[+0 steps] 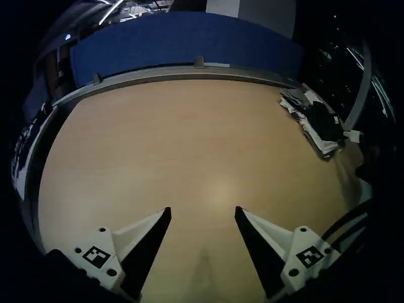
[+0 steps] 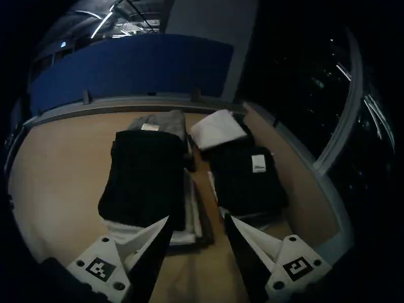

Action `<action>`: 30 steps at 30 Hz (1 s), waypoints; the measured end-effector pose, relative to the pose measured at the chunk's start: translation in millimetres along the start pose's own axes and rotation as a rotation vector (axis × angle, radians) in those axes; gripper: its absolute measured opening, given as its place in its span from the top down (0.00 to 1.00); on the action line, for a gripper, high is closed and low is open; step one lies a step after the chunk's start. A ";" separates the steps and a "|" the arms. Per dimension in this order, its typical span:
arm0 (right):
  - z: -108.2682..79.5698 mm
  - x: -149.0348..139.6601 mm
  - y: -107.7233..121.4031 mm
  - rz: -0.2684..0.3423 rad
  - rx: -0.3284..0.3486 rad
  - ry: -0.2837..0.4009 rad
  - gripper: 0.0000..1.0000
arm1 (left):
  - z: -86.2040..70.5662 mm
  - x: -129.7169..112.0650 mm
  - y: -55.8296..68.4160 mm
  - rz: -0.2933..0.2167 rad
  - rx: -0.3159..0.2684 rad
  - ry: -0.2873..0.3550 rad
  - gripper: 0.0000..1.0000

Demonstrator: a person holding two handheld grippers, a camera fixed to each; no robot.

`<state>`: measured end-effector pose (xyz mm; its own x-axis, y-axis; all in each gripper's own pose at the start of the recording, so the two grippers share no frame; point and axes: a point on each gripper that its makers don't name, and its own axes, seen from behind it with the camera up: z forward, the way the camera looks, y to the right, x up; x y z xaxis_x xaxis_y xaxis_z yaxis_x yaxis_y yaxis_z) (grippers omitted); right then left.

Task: Fold towel

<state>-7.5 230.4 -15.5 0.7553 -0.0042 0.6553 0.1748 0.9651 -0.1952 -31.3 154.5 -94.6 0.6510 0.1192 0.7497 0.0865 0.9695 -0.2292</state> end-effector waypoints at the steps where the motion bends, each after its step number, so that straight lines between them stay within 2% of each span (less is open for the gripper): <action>1: 0.7 1.9 -2.7 -0.001 0.006 0.004 0.25 | -0.1 0.4 -0.1 0.000 0.000 0.000 0.06; 8: 8.5 26.0 -37.4 -0.023 0.098 0.048 0.24 | -0.6 0.4 0.0 0.000 0.002 0.000 0.07; 14: 21.2 48.7 -64.0 -0.060 0.153 0.076 0.19 | -0.6 -2.7 -2.8 -0.005 0.011 -0.001 0.06; 18: 29.2 59.8 -77.1 -0.074 0.181 0.088 0.00 | -0.9 -3.2 -6.2 -0.013 0.019 -0.002 0.06; 30: 44.4 79.1 -89.1 -0.090 0.202 0.102 0.00 | 4.8 -1.8 -12.6 -0.026 0.035 -0.004 0.06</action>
<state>8.6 155.7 86.2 0.8043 -0.1087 0.5841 0.1218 0.9924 0.0170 -37.1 143.1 -90.0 0.6458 0.0946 0.7576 0.0771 0.9792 -0.1879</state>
